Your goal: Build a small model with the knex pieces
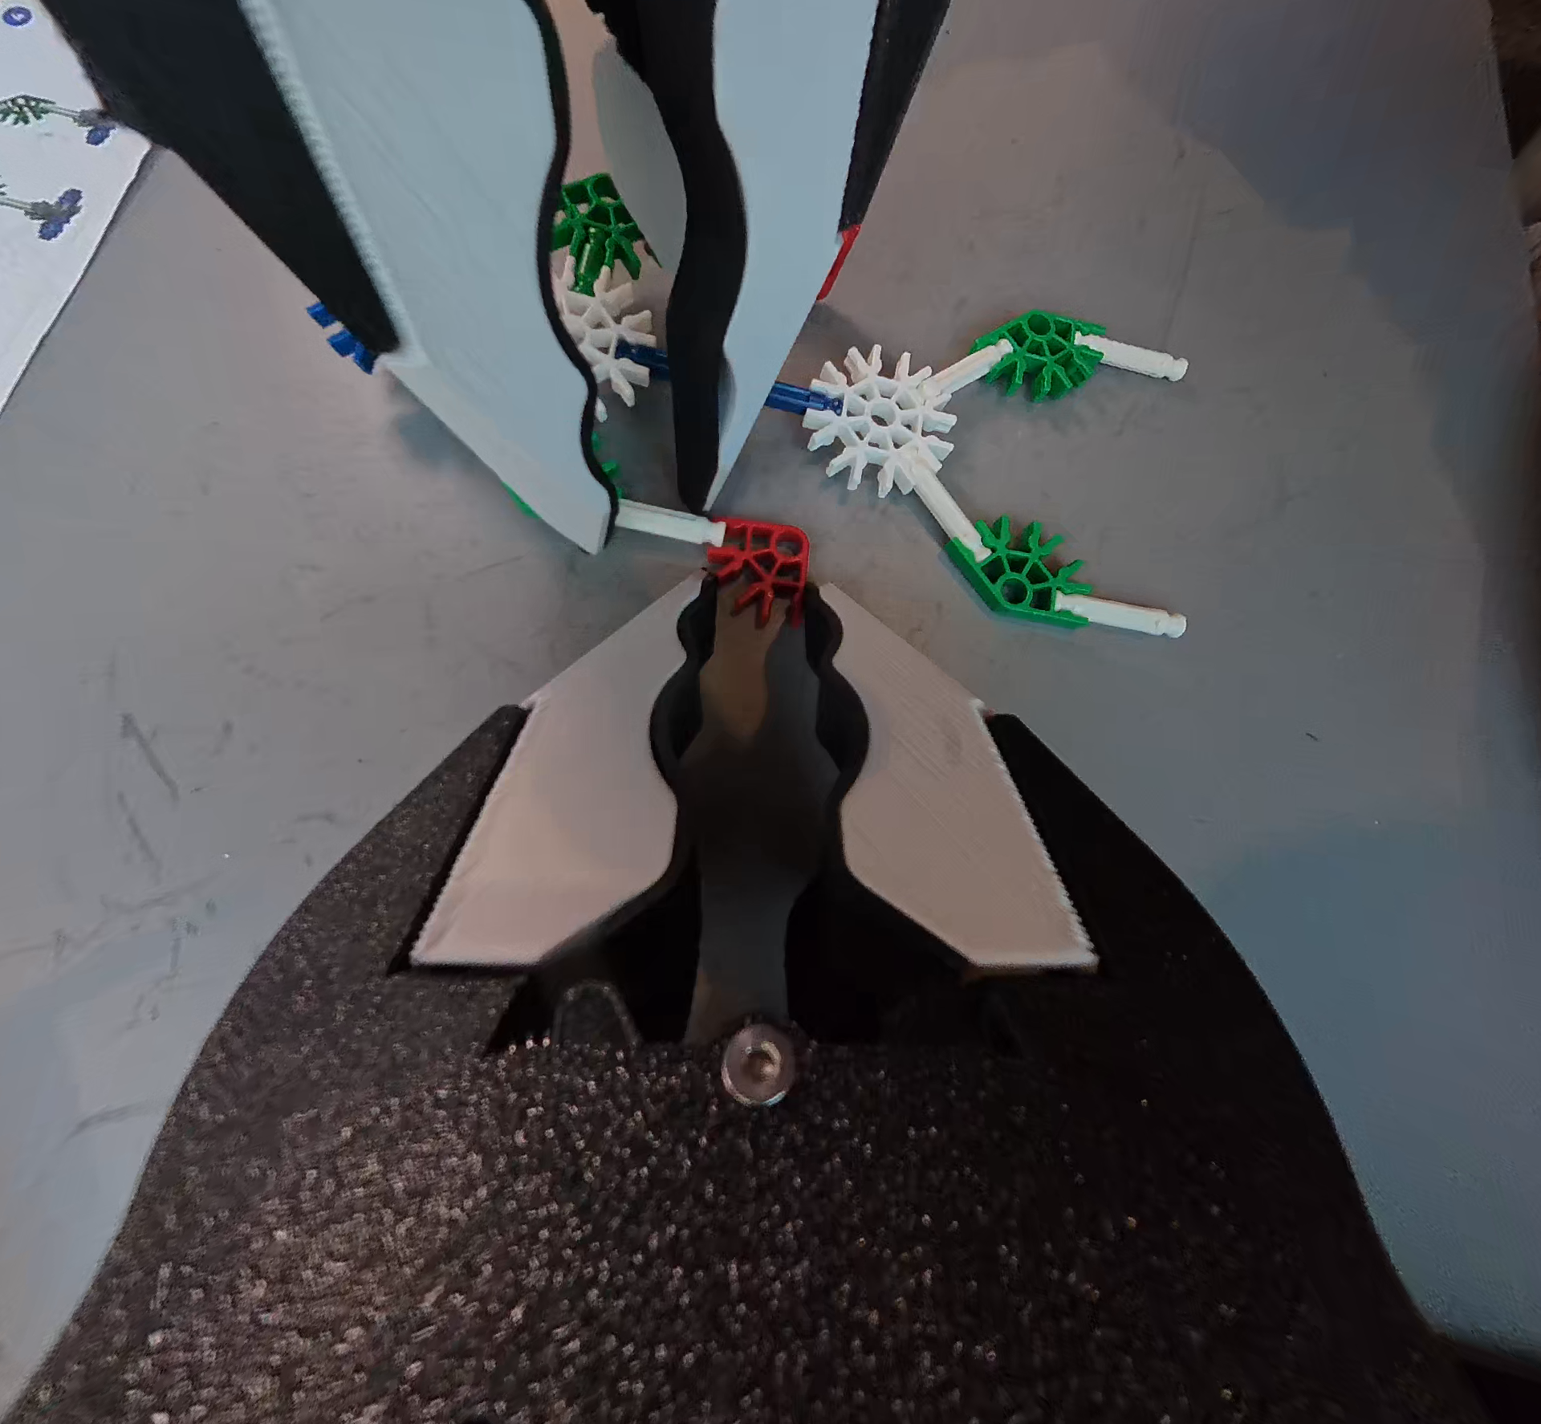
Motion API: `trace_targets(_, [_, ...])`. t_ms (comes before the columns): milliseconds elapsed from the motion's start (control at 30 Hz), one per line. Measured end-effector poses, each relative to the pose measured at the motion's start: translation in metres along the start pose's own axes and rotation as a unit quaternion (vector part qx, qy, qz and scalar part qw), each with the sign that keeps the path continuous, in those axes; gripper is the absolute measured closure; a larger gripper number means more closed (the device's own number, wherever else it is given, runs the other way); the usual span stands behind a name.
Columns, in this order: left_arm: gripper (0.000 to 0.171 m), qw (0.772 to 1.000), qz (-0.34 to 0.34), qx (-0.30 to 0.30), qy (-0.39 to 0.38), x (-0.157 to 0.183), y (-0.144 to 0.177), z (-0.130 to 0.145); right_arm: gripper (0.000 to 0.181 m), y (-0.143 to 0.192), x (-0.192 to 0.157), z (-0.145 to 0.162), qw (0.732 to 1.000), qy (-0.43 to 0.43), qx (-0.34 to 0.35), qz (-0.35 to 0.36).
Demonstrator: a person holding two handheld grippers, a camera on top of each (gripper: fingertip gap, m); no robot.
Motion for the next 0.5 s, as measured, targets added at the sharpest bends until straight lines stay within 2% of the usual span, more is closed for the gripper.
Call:
trace_targets(167, [0.152,1.000,0.001,0.003,0.000,-0.0002,0.0000,0.0001,0.167,0.0028,-0.0035,-0.0011,1.000,0.001,0.011,-0.006])
trace_targets(233, [0.152,1.000,0.001,0.004,-0.001,-0.0002,-0.0001,0.0001,0.174,0.0042,-0.0047,-0.0029,1.000,0.001,0.022,-0.001])
trace_targets(500, [0.152,1.000,0.002,0.006,-0.009,-0.0001,0.0003,0.0005,0.176,0.0026,-0.0099,-0.0053,0.999,0.016,0.029,-0.007])
Point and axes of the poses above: each gripper's, where its closed fingertips meet, y back along the fingers, z out of its underside, x = y × z across the jaws, the point moved 4 cm from there along y, back along the fingers, and after that the axes turned 12 degrees about x, right-handed, at the moved point
